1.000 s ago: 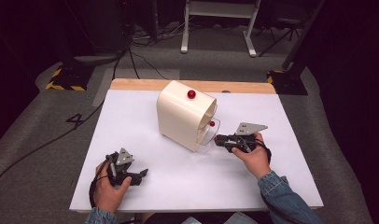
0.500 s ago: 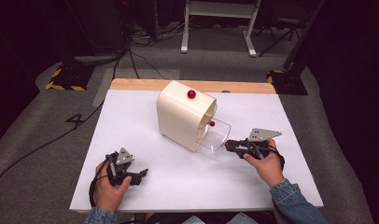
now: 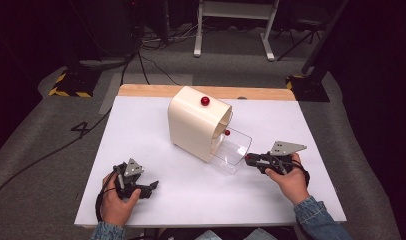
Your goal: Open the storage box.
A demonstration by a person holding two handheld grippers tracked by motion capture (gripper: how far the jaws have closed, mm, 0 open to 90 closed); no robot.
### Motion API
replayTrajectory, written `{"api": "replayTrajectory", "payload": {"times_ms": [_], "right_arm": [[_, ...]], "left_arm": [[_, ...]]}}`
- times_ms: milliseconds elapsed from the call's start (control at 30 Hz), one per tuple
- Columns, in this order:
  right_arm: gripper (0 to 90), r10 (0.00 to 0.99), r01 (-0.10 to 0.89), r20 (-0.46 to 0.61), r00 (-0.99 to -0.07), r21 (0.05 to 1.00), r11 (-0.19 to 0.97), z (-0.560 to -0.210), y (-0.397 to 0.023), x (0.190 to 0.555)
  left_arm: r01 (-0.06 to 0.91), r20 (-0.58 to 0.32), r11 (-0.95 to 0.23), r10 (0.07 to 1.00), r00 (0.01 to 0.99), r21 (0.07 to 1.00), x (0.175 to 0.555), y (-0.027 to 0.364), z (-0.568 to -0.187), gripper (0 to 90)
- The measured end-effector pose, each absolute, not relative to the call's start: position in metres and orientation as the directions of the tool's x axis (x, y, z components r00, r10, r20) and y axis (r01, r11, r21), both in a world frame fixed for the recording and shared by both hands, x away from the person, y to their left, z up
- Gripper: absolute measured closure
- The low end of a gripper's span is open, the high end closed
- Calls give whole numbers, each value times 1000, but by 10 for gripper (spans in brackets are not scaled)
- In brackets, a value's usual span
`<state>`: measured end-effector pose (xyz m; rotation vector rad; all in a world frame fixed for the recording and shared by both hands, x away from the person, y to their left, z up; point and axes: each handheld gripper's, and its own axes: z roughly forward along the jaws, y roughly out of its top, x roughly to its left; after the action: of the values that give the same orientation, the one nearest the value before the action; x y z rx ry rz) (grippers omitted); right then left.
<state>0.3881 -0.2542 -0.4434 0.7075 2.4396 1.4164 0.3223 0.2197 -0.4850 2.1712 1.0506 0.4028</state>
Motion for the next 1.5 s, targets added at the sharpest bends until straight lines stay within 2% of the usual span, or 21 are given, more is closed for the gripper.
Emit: {"api": "replayTrajectory", "payload": {"times_ms": [267, 367, 467, 767, 1067, 1500], "right_arm": [[740, 522, 323, 66, -850, 850, 417, -456, -260, 389], [659, 529, 333, 71, -846, 845, 419, -459, -262, 390], [615, 531, 325, 51, -846, 839, 436, -459, -264, 389], [577, 541, 311, 38, -840, 852, 422, -448, -274, 380], [569, 533, 253, 8, -846, 886, 388, -412, -274, 378], [541, 485, 156, -51, -873, 913, 376, -369, -235, 398]], "left_arm": [[570, -21, -438, 781, 624, 695, 322, 219, -485, 171], [570, -21, -437, 781, 625, 696, 322, 219, -485, 171], [568, -19, -437, 781, 624, 697, 322, 219, -485, 171], [569, -20, -436, 781, 624, 697, 322, 219, -485, 172], [568, -19, -437, 781, 624, 697, 322, 219, -485, 171], [568, -18, -437, 781, 624, 697, 322, 219, -485, 172]]}}
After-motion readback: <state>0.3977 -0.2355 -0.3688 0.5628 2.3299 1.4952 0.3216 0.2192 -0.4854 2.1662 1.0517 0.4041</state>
